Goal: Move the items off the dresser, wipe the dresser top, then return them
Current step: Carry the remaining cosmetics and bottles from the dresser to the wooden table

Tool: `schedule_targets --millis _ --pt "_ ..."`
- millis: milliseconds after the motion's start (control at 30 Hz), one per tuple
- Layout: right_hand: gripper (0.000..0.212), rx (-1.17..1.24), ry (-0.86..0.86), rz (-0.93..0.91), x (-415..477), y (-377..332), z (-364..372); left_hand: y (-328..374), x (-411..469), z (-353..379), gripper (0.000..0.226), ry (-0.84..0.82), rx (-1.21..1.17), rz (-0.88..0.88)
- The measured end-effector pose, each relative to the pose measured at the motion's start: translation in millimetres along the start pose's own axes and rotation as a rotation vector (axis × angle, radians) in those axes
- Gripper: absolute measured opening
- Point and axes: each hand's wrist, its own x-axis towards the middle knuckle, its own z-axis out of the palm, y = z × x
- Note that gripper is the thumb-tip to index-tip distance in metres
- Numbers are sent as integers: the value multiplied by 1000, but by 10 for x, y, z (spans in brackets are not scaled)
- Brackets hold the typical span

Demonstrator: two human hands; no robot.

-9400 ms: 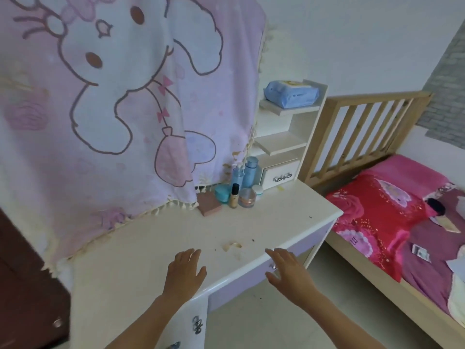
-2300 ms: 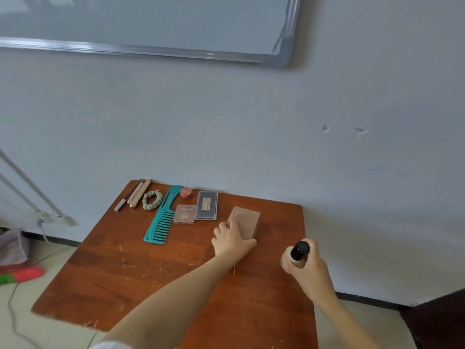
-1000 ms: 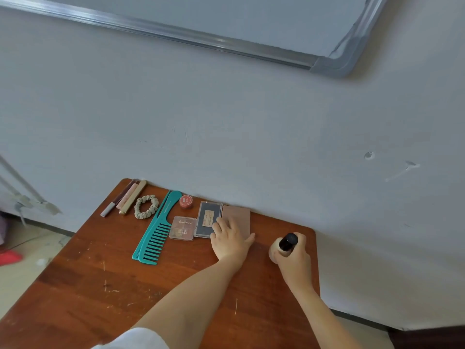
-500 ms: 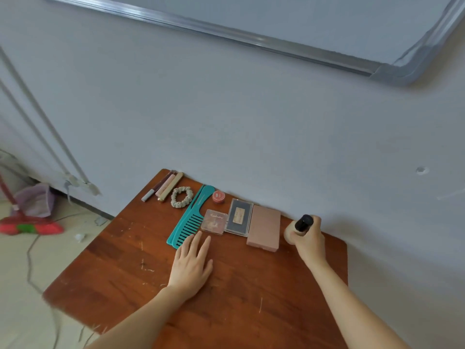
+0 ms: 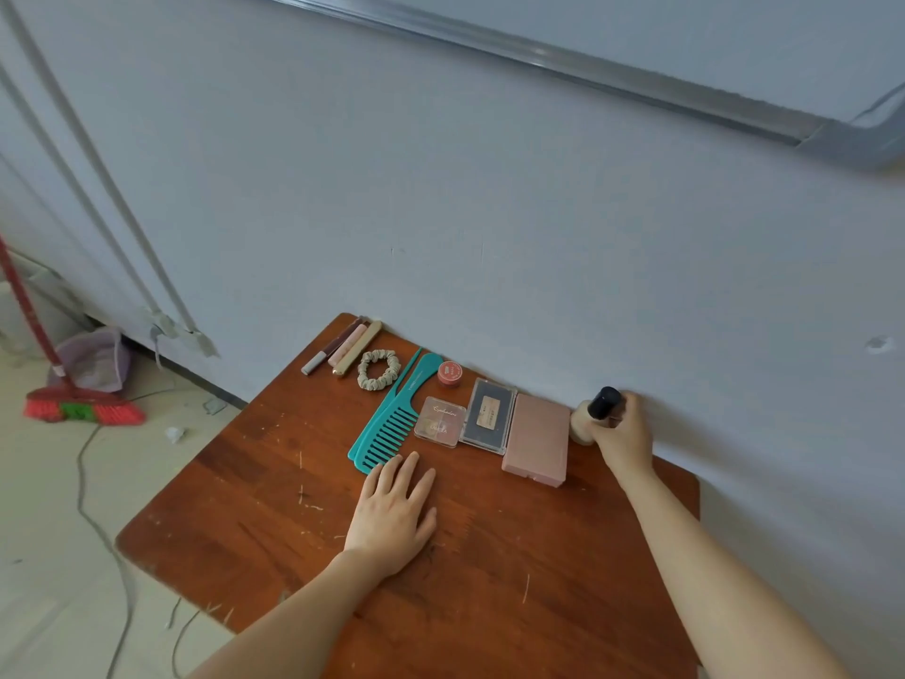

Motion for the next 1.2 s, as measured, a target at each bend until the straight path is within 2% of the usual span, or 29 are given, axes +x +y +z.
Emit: schedule_targets --millis 167,267,367,400,533,767,933,1033,1200 --pt "41 -50 53 33 -96 11 22 -3 -15 -44 51 -27 -43 -35" --pt "41 -82 121 -4 -331 31 21 -9 -5 -31 76 26 -92 -19" --pt "41 -179 89 -37 -627 87 6 -21 2 -17 93 35 -178 -19" --pt "42 -205 58 -55 -722 104 -10 -31 0 -39 90 35 -191 -20" --pt "37 -303 -6 -148 -981 160 -124 -85 8 -127 56 12 -288 -13" --pt "32 -387 -22 -173 -1306 304 -237 54 -61 -399 53 130 -409 -6" --pt "38 -400 -20 -180 -1550 358 -264 324 -120 -481 53 132 -393 117" --pt "43 -425 13 -125 -1791 360 -291 481 -117 -477 53 89 -370 248" --pt "43 -434 210 37 -2174 343 -446 805 -53 -511 53 24 -381 545"
